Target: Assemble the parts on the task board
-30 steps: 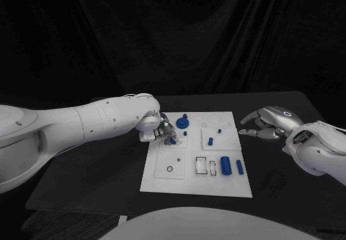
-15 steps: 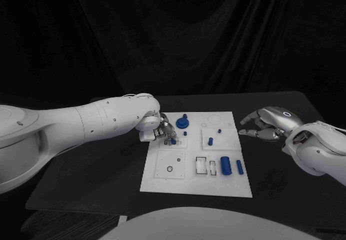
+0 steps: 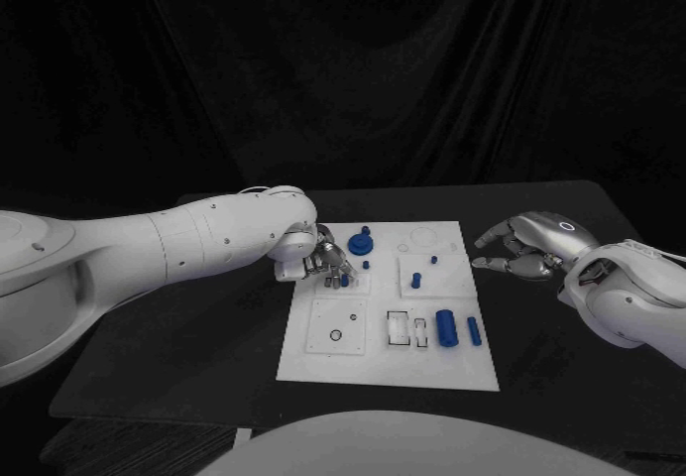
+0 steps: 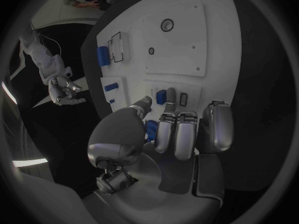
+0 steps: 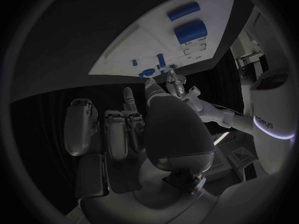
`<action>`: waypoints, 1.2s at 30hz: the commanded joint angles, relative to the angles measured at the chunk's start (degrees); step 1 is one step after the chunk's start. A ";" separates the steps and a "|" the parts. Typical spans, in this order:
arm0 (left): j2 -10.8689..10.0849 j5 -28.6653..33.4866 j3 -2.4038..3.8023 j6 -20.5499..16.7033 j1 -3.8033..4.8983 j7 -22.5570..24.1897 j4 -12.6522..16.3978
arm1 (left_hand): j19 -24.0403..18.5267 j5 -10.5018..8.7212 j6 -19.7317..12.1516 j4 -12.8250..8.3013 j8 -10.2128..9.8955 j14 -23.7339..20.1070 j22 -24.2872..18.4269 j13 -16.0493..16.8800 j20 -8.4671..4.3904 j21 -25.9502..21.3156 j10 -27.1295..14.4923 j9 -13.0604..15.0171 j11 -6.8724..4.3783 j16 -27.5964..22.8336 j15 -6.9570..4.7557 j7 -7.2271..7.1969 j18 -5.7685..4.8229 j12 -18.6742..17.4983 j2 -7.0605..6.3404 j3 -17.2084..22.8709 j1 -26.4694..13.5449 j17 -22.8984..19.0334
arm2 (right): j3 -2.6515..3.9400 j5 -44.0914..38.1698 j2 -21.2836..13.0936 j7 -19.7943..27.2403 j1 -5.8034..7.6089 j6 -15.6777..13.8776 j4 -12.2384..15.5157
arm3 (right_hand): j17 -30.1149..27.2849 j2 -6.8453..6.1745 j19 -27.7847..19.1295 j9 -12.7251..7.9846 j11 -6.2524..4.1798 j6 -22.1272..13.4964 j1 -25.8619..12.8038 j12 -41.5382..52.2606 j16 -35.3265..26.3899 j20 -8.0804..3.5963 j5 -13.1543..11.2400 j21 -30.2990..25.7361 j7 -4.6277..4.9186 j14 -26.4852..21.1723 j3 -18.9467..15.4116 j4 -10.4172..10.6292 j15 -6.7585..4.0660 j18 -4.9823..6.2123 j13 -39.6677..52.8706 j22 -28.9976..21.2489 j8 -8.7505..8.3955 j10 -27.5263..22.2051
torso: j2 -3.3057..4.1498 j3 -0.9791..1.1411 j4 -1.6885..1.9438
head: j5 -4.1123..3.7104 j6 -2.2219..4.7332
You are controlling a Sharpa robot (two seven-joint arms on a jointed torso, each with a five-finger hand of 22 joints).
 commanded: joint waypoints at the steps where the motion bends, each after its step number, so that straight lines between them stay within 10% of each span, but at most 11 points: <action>1: -0.02 -1.61 -0.28 0.70 -0.58 -0.13 -0.16 | 0.27 -0.33 0.72 0.21 0.02 6.05 3.32 15.10 0.31 -0.22 5.98 0.18 0.29 0.15 0.32 -0.16 -0.19 0.20 -0.01 -0.71 -0.92 15.06 | 0.04 -0.18 -0.05 -1.01 -0.17 0.46 0.04 | 15.10 0.41 -0.32 0.06 0.39 0.39 -0.15 0.15 0.15 0.02 0.04 -0.33 0.10 6.01 -0.21 -0.13 -0.10 0.53 15.09 10.80 -0.19 5.86 | 0.03 -0.01 0.00 | 0.03 -0.01; 13: -3.04 -1.94 -0.26 -5.22 -0.16 1.70 3.93 | 1.88 -1.15 2.61 2.99 2.95 6.05 4.74 15.10 -0.57 0.54 5.98 4.52 -0.76 0.15 -0.63 -1.30 -0.53 0.20 -1.05 -5.67 -2.03 15.06 | 0.04 -0.18 -0.47 -0.91 -0.24 0.01 0.09 | 15.10 0.39 -0.34 0.05 0.39 0.40 -0.17 0.15 0.15 0.02 0.05 -0.39 0.09 6.01 -0.30 -0.15 -0.11 0.54 15.09 10.79 -0.26 5.86 | -0.01 0.03 0.10 | -0.21 -0.01; 18: -4.93 -2.91 -0.26 -7.89 1.66 2.57 6.44 | 2.34 -1.19 2.83 3.60 3.87 6.05 5.10 15.10 -0.89 0.76 5.98 5.78 -1.08 0.15 -0.95 -1.62 -0.63 0.20 -1.39 -7.08 -1.71 15.06 | 0.04 -0.18 -0.72 -0.91 -0.24 -0.06 0.20 | 15.10 0.38 -0.33 0.05 0.39 0.39 -0.25 0.15 0.15 0.02 0.03 -0.37 0.10 6.01 -0.35 -0.11 -0.11 0.54 15.09 10.80 -0.29 5.86 | 0.09 0.02 -0.03 | -0.16 -0.01; 27: -6.88 -3.79 -0.25 -4.78 7.80 0.89 7.29 | 2.73 -1.22 2.61 4.67 8.10 6.05 5.41 15.10 -1.80 0.62 5.98 11.49 -1.99 0.15 -1.82 -2.56 -0.69 0.20 -1.27 -10.36 0.73 15.06 | 0.04 -0.18 -0.86 -0.83 -0.24 0.02 0.30 | 15.10 0.38 -0.31 0.04 0.39 0.39 -0.38 0.15 0.15 0.02 0.00 -0.36 0.09 6.01 -0.42 -0.02 -0.11 0.53 15.09 10.80 -0.32 5.86 | 0.16 0.11 -0.07 | -0.32 -0.01; 36: -5.12 -6.49 -0.27 -1.62 8.65 2.20 2.27 | 2.39 -1.22 1.28 4.49 9.20 6.05 5.23 15.10 -1.83 0.23 5.98 13.85 -1.93 0.15 -1.78 -2.50 -0.61 0.20 -0.93 -11.23 2.33 15.06 | 0.04 0.93 -0.73 -0.34 -0.25 0.33 0.12 | 15.10 0.44 -0.36 0.04 0.38 0.40 -0.51 0.15 0.15 0.02 0.00 -0.46 0.08 6.01 -0.47 0.07 -0.11 0.55 15.09 10.78 -0.35 5.86 | 0.29 -0.25 -0.18 | -0.16 -0.01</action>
